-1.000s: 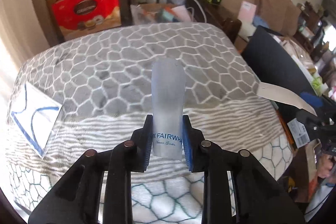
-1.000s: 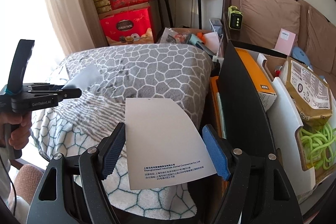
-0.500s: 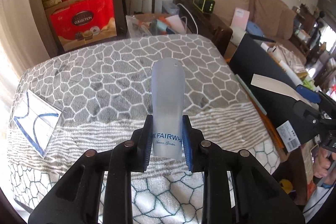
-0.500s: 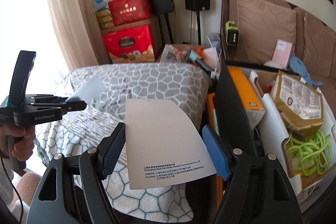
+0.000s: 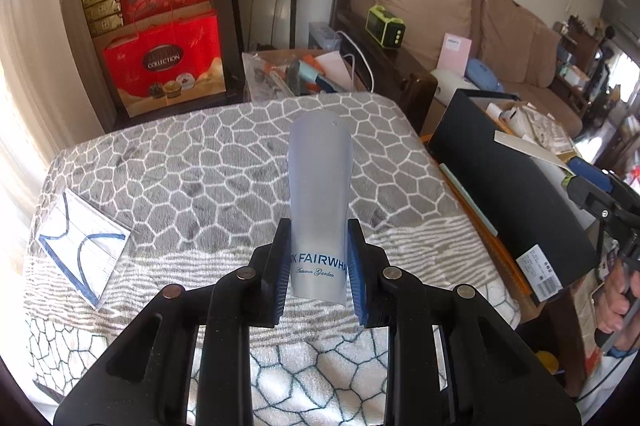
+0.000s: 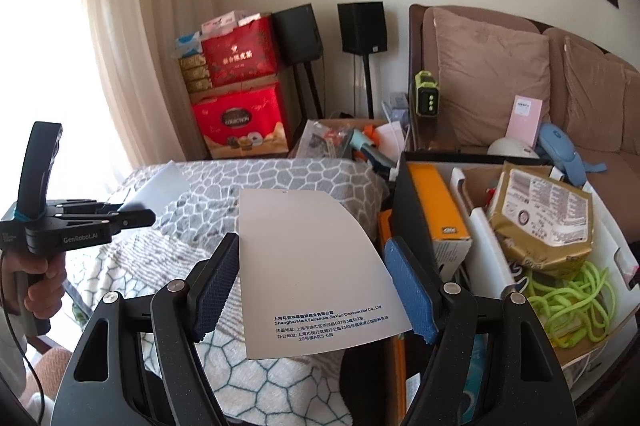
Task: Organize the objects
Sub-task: 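Carry the tube in the left tool and the card in the right tool over the box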
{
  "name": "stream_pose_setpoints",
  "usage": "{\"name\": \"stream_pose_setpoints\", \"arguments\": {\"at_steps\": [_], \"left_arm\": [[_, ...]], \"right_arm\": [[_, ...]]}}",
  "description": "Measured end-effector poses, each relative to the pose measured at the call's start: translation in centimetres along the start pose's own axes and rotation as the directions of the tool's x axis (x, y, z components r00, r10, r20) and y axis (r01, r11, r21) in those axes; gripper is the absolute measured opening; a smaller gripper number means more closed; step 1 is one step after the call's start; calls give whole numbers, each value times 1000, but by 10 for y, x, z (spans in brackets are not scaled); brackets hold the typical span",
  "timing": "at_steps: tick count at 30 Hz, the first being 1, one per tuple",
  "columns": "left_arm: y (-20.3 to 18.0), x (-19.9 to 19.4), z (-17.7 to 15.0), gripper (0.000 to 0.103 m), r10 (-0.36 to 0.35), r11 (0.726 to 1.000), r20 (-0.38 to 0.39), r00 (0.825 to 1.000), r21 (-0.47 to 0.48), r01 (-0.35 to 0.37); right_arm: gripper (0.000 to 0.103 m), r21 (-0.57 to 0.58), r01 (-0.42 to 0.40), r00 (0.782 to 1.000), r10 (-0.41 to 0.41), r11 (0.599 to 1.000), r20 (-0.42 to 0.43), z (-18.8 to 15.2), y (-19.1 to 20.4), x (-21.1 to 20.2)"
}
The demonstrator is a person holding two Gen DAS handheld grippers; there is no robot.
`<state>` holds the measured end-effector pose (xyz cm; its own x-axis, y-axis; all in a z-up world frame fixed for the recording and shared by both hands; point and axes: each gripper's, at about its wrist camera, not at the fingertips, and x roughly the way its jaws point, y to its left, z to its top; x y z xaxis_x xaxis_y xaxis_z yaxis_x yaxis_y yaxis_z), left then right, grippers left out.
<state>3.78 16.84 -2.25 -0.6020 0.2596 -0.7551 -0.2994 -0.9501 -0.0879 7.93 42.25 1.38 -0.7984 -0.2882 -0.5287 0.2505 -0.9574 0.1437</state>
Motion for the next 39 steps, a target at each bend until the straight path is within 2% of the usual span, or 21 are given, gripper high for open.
{"name": "stream_pose_setpoints", "arguments": {"at_steps": [14,39], "left_arm": [[-16,-17,11,24,-3,1000,55,998,17,2],[-56,-28,30,24,-43,998,121,992,59,37]], "right_arm": [[75,44,34,993,-38,998,111,12,-25,-30],[75,123,81,980,-101,989,169,20,-69,-58]]}}
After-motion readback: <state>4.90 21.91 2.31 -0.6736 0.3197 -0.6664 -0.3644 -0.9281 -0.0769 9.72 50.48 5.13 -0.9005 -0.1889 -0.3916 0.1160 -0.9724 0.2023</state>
